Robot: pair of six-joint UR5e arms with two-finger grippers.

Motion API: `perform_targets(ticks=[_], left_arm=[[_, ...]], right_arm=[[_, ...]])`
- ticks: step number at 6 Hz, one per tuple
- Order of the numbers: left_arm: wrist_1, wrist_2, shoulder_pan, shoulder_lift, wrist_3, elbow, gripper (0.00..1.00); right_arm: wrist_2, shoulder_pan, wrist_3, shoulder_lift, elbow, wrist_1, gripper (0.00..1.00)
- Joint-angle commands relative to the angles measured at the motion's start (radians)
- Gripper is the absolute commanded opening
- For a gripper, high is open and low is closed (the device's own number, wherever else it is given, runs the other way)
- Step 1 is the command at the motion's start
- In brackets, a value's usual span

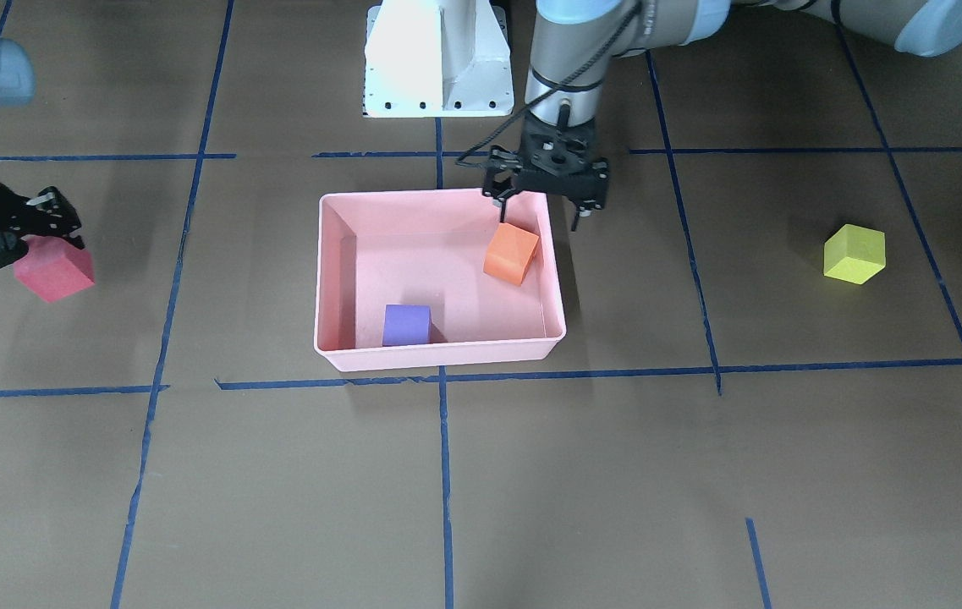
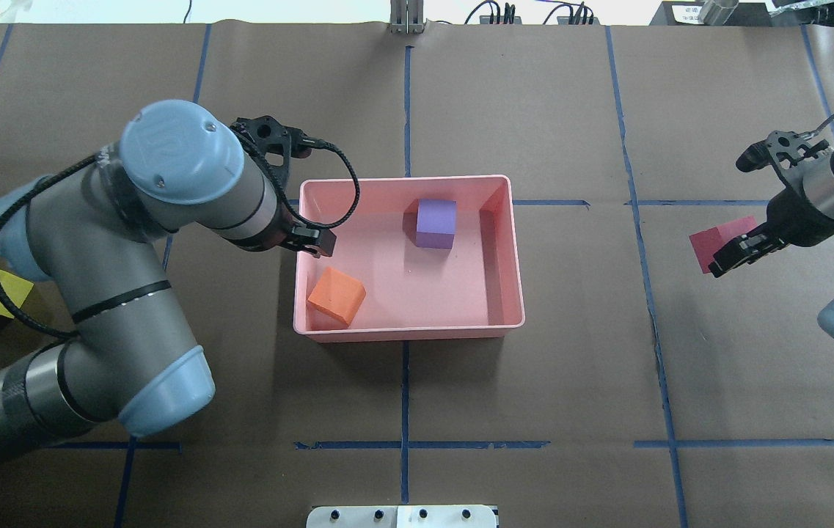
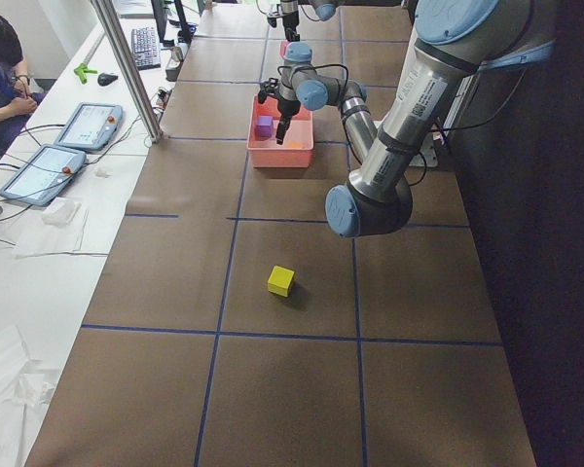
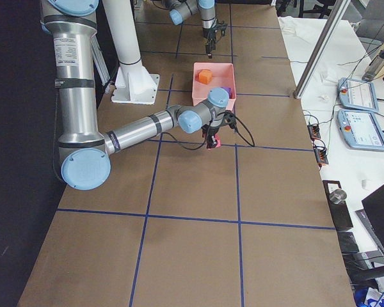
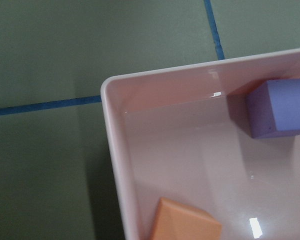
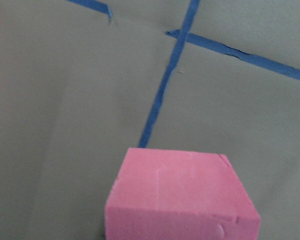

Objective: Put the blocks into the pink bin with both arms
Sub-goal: 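Carry the pink-red cube to the bin while the left gripper withdraws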

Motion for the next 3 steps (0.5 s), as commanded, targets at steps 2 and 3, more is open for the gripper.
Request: perform_targets(ticks=[2, 3], left_arm=[[-0.007, -0.191, -0.26, 0.196, 0.439, -0.02, 1.0], [-0.007, -0.25, -0.36, 0.265, 0.589, -0.017, 1.0]], right_arm=[[-0.035, -0.168, 0.52, 0.304, 0.019, -0.149, 0.54], [-0.134, -0.238, 0.61, 0.47, 0.017, -0.321, 0.54]])
